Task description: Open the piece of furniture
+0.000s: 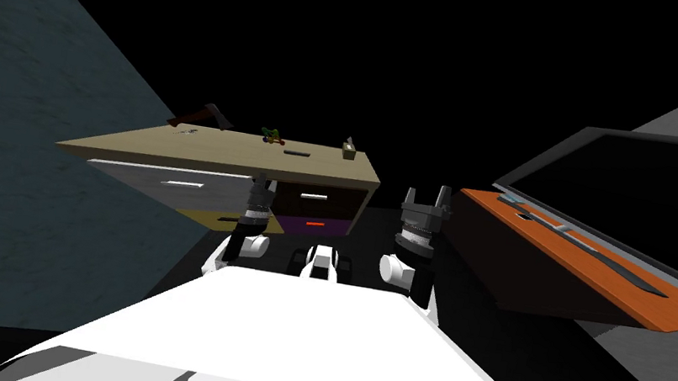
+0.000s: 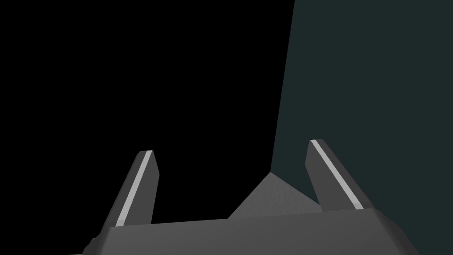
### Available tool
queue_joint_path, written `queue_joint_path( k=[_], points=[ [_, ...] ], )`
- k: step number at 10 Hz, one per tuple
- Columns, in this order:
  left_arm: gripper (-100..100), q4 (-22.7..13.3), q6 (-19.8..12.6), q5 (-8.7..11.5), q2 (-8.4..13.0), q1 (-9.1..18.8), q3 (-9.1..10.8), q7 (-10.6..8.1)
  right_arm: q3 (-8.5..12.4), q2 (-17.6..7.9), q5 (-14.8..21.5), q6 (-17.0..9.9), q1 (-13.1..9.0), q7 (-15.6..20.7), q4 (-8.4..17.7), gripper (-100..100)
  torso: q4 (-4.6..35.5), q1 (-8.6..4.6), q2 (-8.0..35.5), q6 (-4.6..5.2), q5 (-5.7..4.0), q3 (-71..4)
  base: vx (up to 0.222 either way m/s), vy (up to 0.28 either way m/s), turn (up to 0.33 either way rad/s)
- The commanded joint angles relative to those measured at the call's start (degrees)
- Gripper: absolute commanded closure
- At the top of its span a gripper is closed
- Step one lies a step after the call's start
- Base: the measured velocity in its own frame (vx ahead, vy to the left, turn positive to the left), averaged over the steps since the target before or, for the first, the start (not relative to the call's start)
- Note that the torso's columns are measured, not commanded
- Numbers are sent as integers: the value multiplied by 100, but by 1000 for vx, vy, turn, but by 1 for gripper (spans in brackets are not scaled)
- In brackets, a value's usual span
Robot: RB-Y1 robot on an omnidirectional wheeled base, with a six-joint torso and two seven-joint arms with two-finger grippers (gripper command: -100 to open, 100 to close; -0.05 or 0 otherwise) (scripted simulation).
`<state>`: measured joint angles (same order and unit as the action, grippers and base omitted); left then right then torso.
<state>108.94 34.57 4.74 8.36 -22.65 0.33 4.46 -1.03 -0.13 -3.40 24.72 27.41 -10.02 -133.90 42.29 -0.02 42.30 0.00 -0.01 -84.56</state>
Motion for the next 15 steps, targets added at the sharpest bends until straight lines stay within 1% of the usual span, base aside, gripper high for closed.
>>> queue_joint_path(
  k=[1, 3, 4, 9, 12, 15],
  points=[
    [-100, -327, -8, 2, 32, 54, 21, -36, 0, 0, 0, 0, 0, 0, 0, 0, 0, 2, 0, 0, 0, 0, 21, -35, -1],
    [-100, -557, -26, -7, 49, 105, 20, -42, 0, 0, 0, 0, 0, 0, 0, 0, 0, 5, -1, 0, 1, 0, 22, -29, -2],
    [-100, -789, -45, -17, 81, 158, 18, -48, 0, 0, 0, 0, 0, 0, 0, 0, -1, 4, -2, 0, 1, -1, 30, -38, -5],
    [-100, -1430, -97, -45, 131, 303, 13, -66, 0, 0, 0, 0, 0, 0, 0, 0, 0, 5, -1, 0, 1, -1, 25, -40, -2],
    [-100, -1871, -131, -64, 86, 402, 10, -78, 0, 0, 0, 0, 0, 0, 0, 0, -1, 2, -2, 0, 0, -1, 29, -37, -2],
    [-100, -2324, -165, -84, -32, 506, 7, -90, 0, 0, 0, 0, 0, 0, 0, 0, 0, 0, 0, 0, 0, 0, 28, -44, -3]
  ],
)
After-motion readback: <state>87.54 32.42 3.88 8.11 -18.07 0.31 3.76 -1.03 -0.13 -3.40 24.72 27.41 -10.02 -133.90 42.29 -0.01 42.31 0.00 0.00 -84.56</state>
